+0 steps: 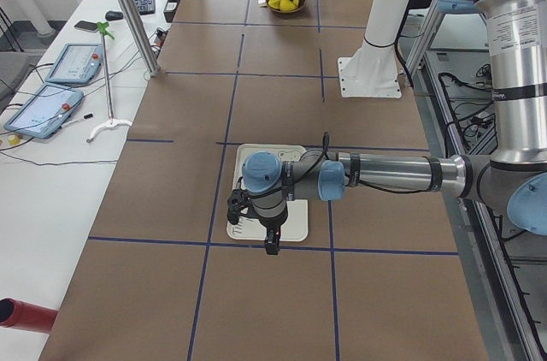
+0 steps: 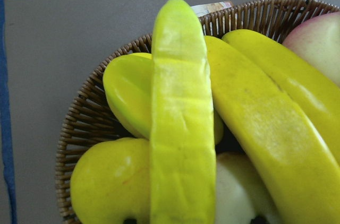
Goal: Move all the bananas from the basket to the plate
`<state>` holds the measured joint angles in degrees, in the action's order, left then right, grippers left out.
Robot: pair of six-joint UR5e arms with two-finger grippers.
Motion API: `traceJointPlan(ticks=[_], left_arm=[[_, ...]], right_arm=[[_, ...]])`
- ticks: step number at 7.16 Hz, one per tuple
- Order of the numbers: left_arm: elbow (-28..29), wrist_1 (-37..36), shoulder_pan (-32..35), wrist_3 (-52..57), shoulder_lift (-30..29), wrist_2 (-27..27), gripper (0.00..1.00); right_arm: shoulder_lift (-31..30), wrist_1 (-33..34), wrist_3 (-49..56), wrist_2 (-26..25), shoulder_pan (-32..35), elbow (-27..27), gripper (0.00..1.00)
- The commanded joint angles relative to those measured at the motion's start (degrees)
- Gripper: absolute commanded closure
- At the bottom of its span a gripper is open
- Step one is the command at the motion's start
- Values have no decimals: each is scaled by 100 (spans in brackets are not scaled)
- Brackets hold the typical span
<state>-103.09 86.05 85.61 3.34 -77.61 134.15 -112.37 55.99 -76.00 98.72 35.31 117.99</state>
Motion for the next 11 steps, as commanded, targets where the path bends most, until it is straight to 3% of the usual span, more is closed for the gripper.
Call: traceJointPlan(ticks=[1, 2, 3, 6, 9, 11], left_arm=[[-1, -9, 9, 0, 0, 6, 0], [-1, -9, 0, 0, 0, -3, 0], [-1, -9, 9, 0, 0, -3, 0], [8, 0, 0, 0, 0, -3, 0], [8, 0, 0, 0, 0, -3, 0], [-123, 9, -17, 61, -9, -20, 0]], right_arm=[[13, -1, 6, 7, -6, -4, 82], [13, -9, 6, 7, -6, 22, 95], [4, -9, 6, 41, 2, 66, 98], [-92, 61, 15, 453, 212, 847, 99], [-22, 52, 68, 1270, 862, 1102, 99], [554, 43, 85, 1474, 890, 1034, 99]])
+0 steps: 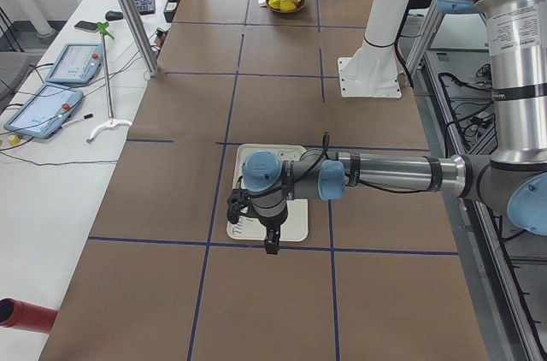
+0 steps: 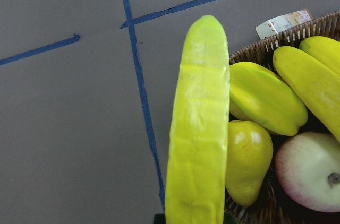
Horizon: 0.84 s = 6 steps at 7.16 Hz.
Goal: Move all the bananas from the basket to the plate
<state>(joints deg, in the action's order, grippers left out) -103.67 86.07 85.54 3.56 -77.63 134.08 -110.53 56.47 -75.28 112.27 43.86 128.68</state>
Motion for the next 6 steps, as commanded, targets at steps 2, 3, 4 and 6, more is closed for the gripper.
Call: traceJointPlan(ticks=[2, 3, 4, 6], left_arm=[[-110, 7, -152, -22, -382, 4, 0], [-75, 94, -152, -13, -854, -13, 0], [39, 182, -169, -48, -1216, -13, 0], [22, 217, -415, -301, -1499, 57, 0]], right_arm=[[1170, -48, 4, 373, -44, -272, 99], [1626, -57, -57, 313, -261, -482, 99], [2013, -57, -92, 295, -403, -624, 99], [2455, -75, -363, 269, -640, -643, 99]])
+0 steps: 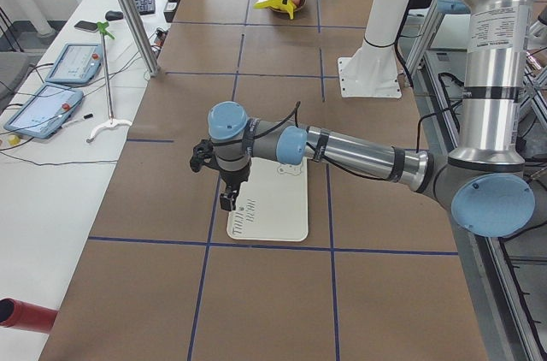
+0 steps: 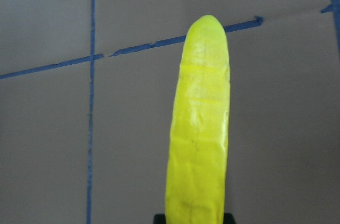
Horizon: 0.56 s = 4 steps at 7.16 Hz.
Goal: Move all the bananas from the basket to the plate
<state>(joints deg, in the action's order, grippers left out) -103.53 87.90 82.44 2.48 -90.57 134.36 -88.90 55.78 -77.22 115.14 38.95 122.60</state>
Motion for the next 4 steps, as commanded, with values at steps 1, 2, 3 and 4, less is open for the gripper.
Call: traceJointPlan(ticks=[1, 2, 3, 4], left_arm=[[-9, 78, -227, -961, -398, 525, 0], [-149, 105, -541, -1412, -504, 808, 0], [-272, 479, -779, -1599, -618, 854, 0], [-256, 883, -1112, -2497, -759, 1055, 0]], right_arm=[[547, -6, -388, -236, -369, -61, 99], [741, -23, -608, -612, -658, -61, 99], [864, -372, -845, -1033, -1026, -131, 99], [926, -1063, -1100, -1577, -1395, -410, 99]])
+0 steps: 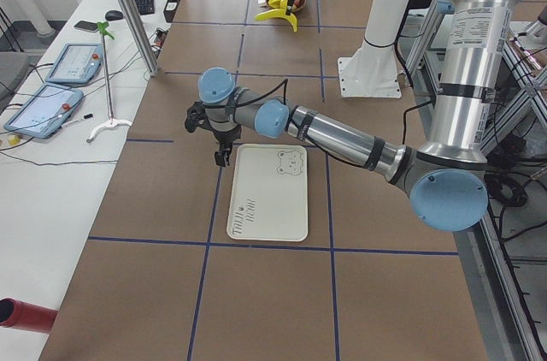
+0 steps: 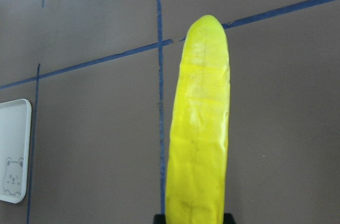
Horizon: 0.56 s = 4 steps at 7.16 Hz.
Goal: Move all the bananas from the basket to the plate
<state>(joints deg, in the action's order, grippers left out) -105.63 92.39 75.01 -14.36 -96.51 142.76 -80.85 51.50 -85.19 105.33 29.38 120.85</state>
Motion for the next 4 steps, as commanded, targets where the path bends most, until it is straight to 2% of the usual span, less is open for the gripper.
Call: traceJointPlan(ticks=[1, 3, 4], left_arm=[[-37, 872, -747, -1867, -410, 217, 0], [129, 1743, -1600, -3977, -1156, 139, 0], [182, 1825, -1777, -4509, -1517, 138, 0]], right_arm=[[122, -1302, -332, -975, -694, -507, 99], [419, -2341, -349, -1496, -1030, -1139, 99], [699, -2511, -437, -1637, -1127, -1404, 99]])
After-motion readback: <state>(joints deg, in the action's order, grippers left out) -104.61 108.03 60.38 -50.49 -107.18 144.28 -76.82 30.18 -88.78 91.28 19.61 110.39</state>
